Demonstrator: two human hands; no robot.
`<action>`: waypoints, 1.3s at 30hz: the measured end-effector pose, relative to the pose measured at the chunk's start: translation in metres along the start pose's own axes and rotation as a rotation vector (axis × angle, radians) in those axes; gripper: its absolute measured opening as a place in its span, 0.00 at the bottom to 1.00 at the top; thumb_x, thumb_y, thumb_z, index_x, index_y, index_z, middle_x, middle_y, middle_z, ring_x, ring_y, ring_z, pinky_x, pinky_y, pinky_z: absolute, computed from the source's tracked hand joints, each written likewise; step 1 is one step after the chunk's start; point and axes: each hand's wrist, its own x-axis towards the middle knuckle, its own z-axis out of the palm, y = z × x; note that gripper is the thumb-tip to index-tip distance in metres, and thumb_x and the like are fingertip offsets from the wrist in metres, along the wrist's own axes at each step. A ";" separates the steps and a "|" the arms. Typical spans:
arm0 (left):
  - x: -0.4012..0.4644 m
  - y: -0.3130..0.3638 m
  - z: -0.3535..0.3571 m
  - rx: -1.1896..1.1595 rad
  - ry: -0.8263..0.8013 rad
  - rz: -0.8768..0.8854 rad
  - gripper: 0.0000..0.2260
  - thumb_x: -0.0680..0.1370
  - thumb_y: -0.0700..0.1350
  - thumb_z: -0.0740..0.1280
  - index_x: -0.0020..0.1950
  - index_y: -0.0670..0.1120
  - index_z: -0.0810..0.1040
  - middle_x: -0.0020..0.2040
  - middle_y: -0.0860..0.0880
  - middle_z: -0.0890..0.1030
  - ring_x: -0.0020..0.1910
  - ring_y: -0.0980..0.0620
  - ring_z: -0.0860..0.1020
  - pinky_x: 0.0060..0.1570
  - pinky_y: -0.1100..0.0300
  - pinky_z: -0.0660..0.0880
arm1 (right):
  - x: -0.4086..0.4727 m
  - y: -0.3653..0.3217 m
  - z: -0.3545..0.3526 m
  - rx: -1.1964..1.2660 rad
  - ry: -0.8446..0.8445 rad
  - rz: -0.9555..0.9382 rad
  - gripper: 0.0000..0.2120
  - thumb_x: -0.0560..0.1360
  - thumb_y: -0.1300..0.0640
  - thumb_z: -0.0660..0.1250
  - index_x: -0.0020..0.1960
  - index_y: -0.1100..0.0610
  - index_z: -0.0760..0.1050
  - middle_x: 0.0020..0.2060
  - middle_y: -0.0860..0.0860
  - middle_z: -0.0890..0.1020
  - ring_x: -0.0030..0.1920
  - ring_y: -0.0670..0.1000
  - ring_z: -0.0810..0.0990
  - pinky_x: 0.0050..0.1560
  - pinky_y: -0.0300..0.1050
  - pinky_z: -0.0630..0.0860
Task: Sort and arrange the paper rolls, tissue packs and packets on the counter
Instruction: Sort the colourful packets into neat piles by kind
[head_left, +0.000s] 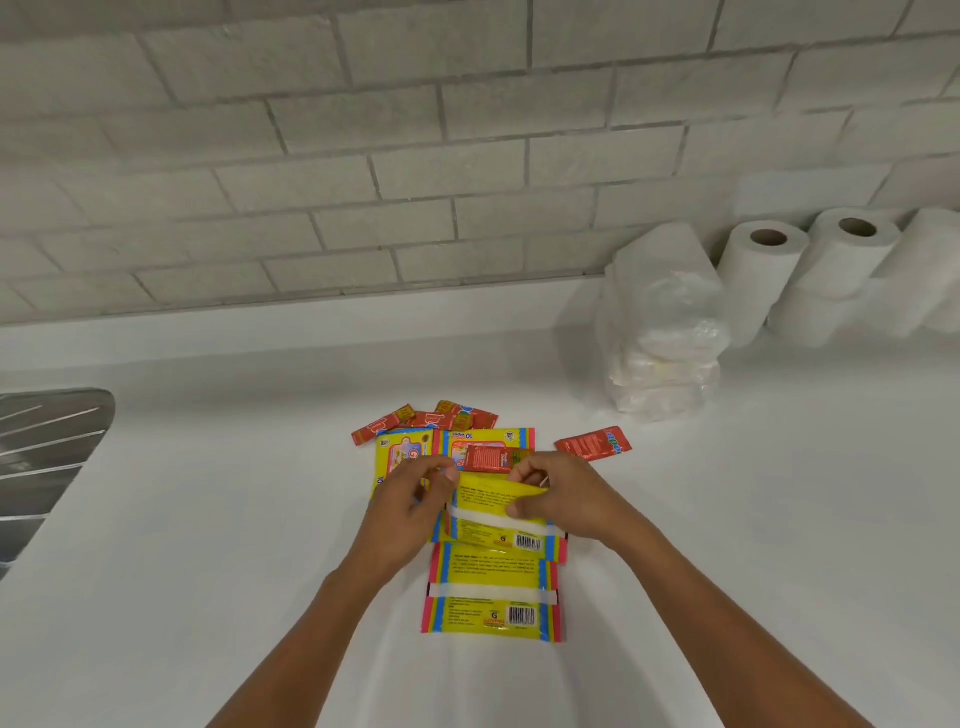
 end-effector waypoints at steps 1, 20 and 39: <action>-0.001 0.007 -0.001 -0.062 0.001 -0.023 0.08 0.80 0.57 0.61 0.56 0.60 0.77 0.55 0.57 0.81 0.51 0.61 0.81 0.43 0.67 0.79 | -0.001 -0.005 -0.003 0.011 0.022 -0.014 0.13 0.70 0.57 0.77 0.52 0.51 0.79 0.44 0.42 0.79 0.45 0.42 0.79 0.43 0.33 0.74; 0.047 0.084 0.004 -0.793 -0.005 -0.233 0.11 0.79 0.36 0.68 0.61 0.43 0.78 0.51 0.38 0.85 0.47 0.42 0.84 0.41 0.56 0.83 | 0.004 -0.011 -0.009 -0.268 0.668 -0.500 0.13 0.68 0.51 0.76 0.52 0.47 0.80 0.54 0.45 0.77 0.59 0.48 0.71 0.56 0.51 0.73; 0.124 0.098 0.011 -0.507 -0.029 -0.133 0.17 0.80 0.40 0.67 0.67 0.54 0.72 0.54 0.45 0.84 0.48 0.46 0.86 0.48 0.48 0.83 | 0.059 -0.011 -0.061 0.837 0.229 0.118 0.13 0.77 0.63 0.68 0.61 0.55 0.79 0.49 0.55 0.87 0.49 0.58 0.86 0.51 0.53 0.82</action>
